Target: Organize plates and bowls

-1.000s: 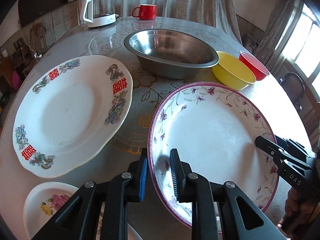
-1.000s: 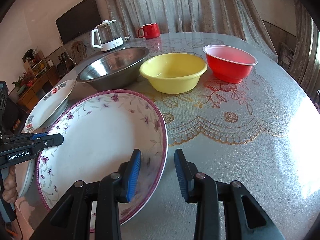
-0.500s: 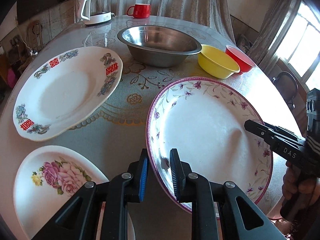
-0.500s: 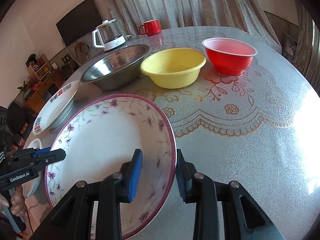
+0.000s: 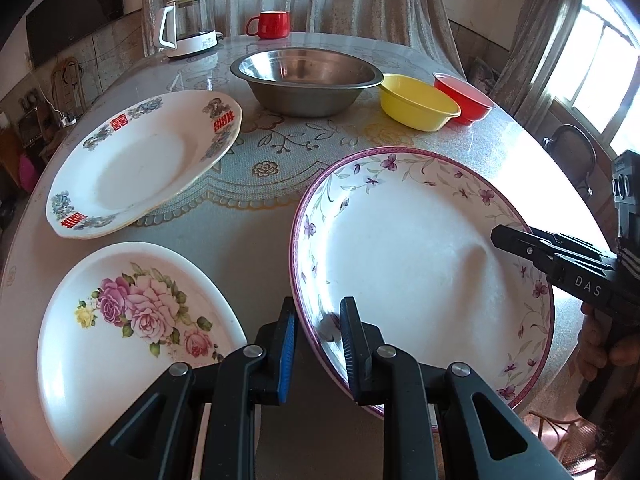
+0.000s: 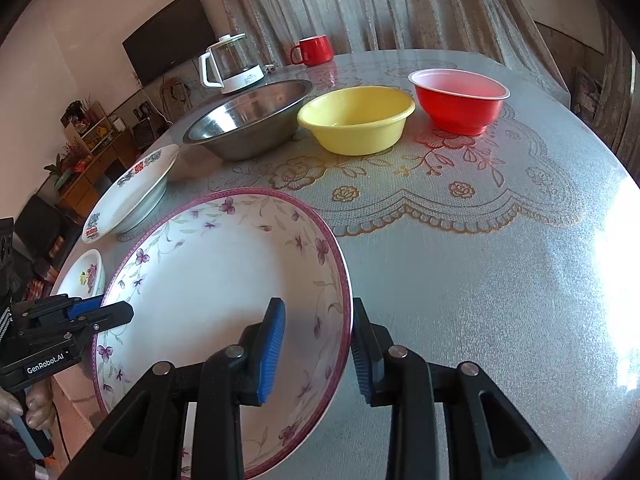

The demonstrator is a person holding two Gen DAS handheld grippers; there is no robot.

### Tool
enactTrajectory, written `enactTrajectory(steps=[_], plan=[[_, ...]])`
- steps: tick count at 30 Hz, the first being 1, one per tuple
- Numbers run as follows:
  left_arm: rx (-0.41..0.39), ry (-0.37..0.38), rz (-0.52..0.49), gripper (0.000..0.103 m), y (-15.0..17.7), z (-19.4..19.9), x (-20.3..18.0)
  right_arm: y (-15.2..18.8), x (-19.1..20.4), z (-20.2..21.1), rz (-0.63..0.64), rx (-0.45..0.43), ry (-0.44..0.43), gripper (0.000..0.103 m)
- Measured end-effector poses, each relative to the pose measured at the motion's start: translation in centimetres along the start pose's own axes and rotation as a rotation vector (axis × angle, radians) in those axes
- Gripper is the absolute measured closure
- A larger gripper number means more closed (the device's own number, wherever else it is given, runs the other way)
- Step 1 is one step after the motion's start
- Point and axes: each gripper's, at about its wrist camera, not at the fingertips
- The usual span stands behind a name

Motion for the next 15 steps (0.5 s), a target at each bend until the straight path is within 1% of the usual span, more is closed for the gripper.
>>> enactTrajectory(steps=[2, 8, 15], plan=[[-0.007, 0.001, -0.020, 0.081, 0.3, 0.3, -0.3, 0.3, 0.0, 0.4, 0.004, -0.004, -0.004, 0.071], [-0.019, 0.008, -0.009, 0.081, 0.9, 0.8, -0.5, 0.6, 0.3, 0.7, 0.010, -0.018, 0.017, 0.071], [-0.061, -0.032, -0.021, 0.080, 1.5, 1.2, -1.1, 1.1, 0.7, 1.0, 0.029, -0.024, 0.041, 0.070]])
Point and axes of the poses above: each gripper's, at about its wrist camera, not at the fingertips, and z roughly against the way its jaws point, x to its left, y to its underside, and after that the axes turned 13 degrees about -x, right-handed
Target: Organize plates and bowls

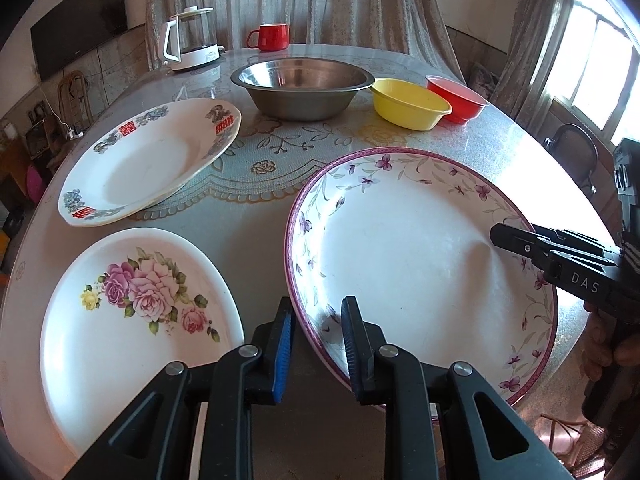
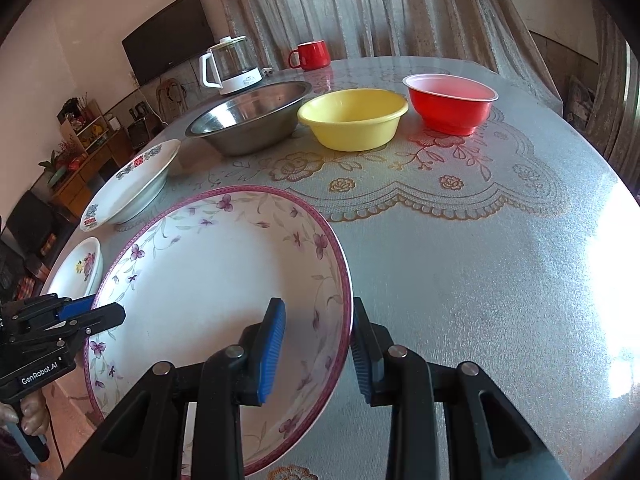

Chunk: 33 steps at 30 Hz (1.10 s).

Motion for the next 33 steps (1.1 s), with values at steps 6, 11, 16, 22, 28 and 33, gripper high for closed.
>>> enactTrajectory(steps=[6, 11, 16, 22, 28, 33], plan=[[-0.040, -0.038, -0.013, 0.080, 0.5, 0.6, -0.6, 0.3, 0.6, 0.1, 0.028, -0.006, 0.046, 0.070], [-0.046, -0.022, 0.010, 0.076, 0.8, 0.8, -0.3, 0.5, 0.8, 0.3, 0.027, -0.001, 0.056, 0.070], [-0.053, -0.001, 0.042, 0.075, 1.0, 1.2, 0.0, 0.5, 0.8, 0.7, 0.012, 0.004, 0.065, 0.070], [-0.060, 0.002, 0.061, 0.075, 1.1, 1.6, 0.2, 0.2, 0.9, 1.3, 0.012, -0.021, 0.093, 0.070], [-0.069, 0.011, 0.086, 0.075, 1.0, 2.1, 0.8, -0.2, 1.2, 1.6, 0.018, -0.042, 0.113, 0.070], [-0.087, 0.007, 0.093, 0.075, 0.7, 2.7, 1.0, -0.6, 1.5, 2.0, 0.028, -0.064, 0.122, 0.069]])
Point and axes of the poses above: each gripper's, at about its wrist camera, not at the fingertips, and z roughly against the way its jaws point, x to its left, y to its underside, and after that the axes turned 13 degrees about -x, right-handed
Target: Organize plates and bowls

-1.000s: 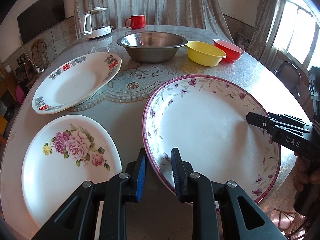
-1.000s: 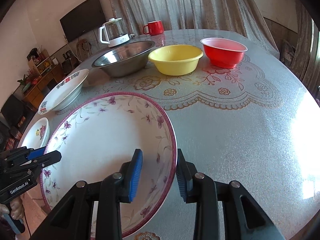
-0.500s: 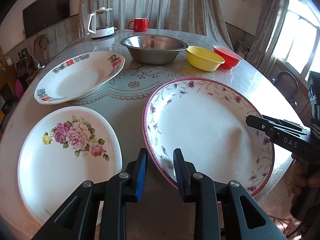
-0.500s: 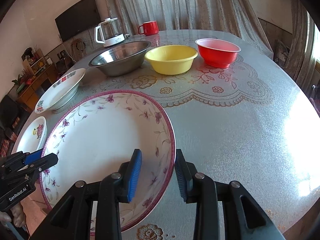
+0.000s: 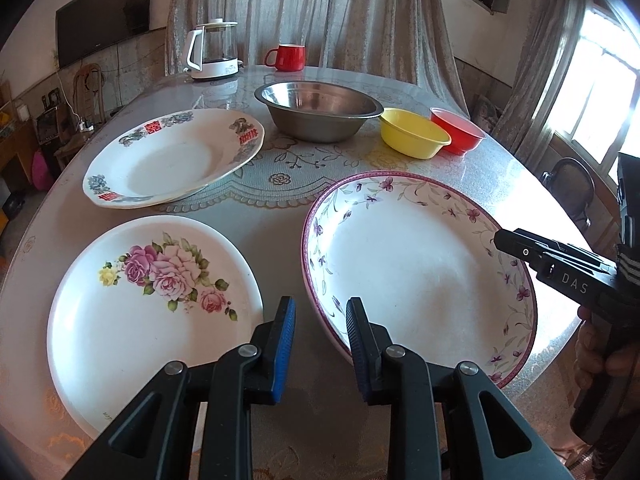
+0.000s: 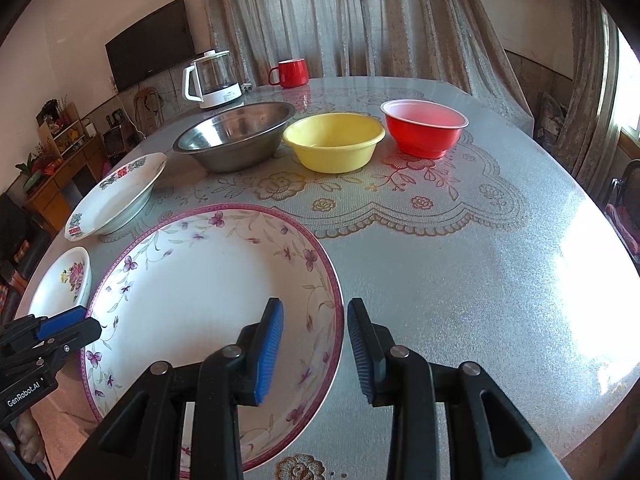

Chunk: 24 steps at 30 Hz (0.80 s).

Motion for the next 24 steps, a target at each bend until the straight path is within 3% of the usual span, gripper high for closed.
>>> enactTrajectory(steps=[8, 19, 24], plan=[[-0.033, -0.049, 0.035, 0.074, -0.8, 0.8, 1.3, -1.0, 1.5, 0.7, 0.029, -0.046, -0.020, 0.066], [-0.049, -0.105, 0.082, 0.070, -0.8, 1.6, 3.8, -1.2, 6.7, -0.3, 0.115, -0.026, -0.140, 0.061], [-0.052, -0.129, 0.097, 0.070, -0.8, 1.7, 5.0, -1.8, 8.2, -1.2, 0.090, 0.001, -0.210, 0.061]])
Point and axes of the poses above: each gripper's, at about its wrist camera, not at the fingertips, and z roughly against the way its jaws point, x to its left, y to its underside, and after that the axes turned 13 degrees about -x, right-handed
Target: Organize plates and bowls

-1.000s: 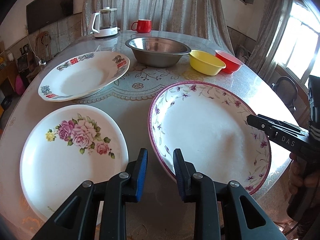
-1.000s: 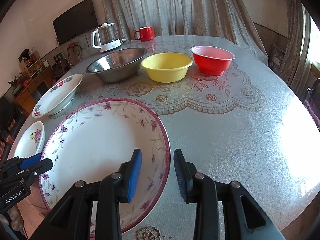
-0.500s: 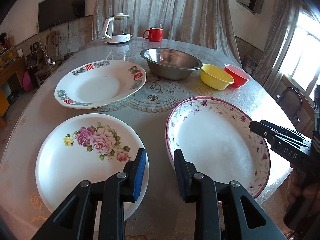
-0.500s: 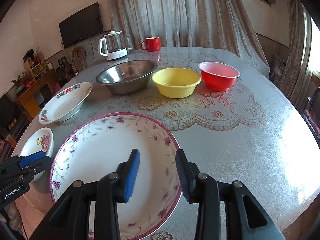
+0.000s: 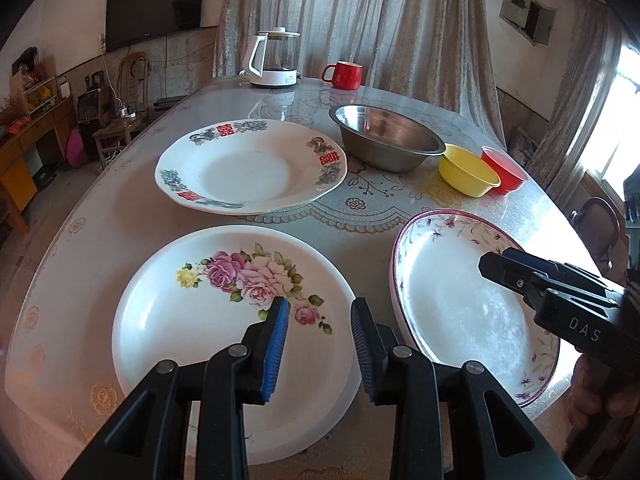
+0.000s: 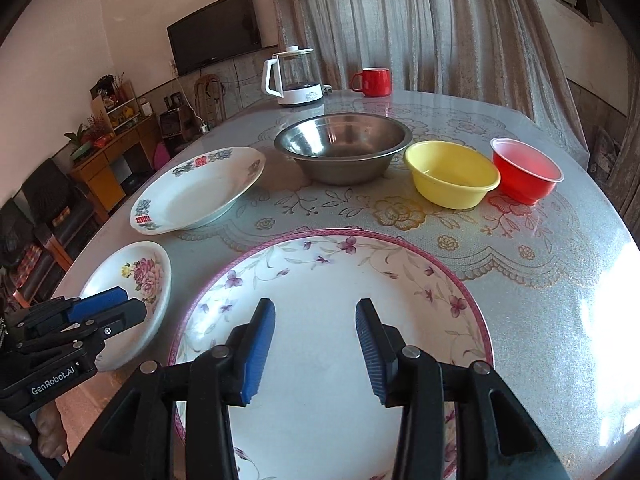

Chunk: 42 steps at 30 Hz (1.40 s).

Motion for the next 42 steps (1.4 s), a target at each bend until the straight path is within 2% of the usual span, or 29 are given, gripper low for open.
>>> enactTrajectory(steps=[9, 14, 22, 27, 31, 38, 42], plan=[[0.004, -0.025, 0.034, 0.066, -0.1, -0.3, 2.5, -1.3, 1.4, -2.8, -0.100, 0.043, -0.114, 0.059], [0.004, -0.034, 0.056, 0.066, -0.5, -0.5, 4.1, -2.1, 2.7, -4.1, -0.094, 0.062, -0.142, 0.057], [-0.014, -0.103, 0.112, 0.066, -2.5, -1.1, 8.7, -3.5, 3.6, -6.7, -0.118, 0.078, -0.167, 0.057], [-0.019, -0.081, 0.176, 0.066, -4.3, -2.1, 11.9, -4.4, 4.1, -8.3, -0.140, 0.088, -0.176, 0.057], [-0.004, -0.054, 0.181, 0.067, -6.0, -3.9, 13.7, -5.2, 4.5, -10.1, -0.143, 0.108, -0.174, 0.057], [0.023, -0.025, 0.213, 0.066, -8.5, -7.9, 15.9, -6.1, 4.2, -13.2, -0.232, 0.149, -0.176, 0.057], [0.027, 0.017, 0.214, 0.066, -10.0, -10.2, 16.7, -6.2, 4.1, -14.7, -0.270, 0.172, -0.160, 0.057]])
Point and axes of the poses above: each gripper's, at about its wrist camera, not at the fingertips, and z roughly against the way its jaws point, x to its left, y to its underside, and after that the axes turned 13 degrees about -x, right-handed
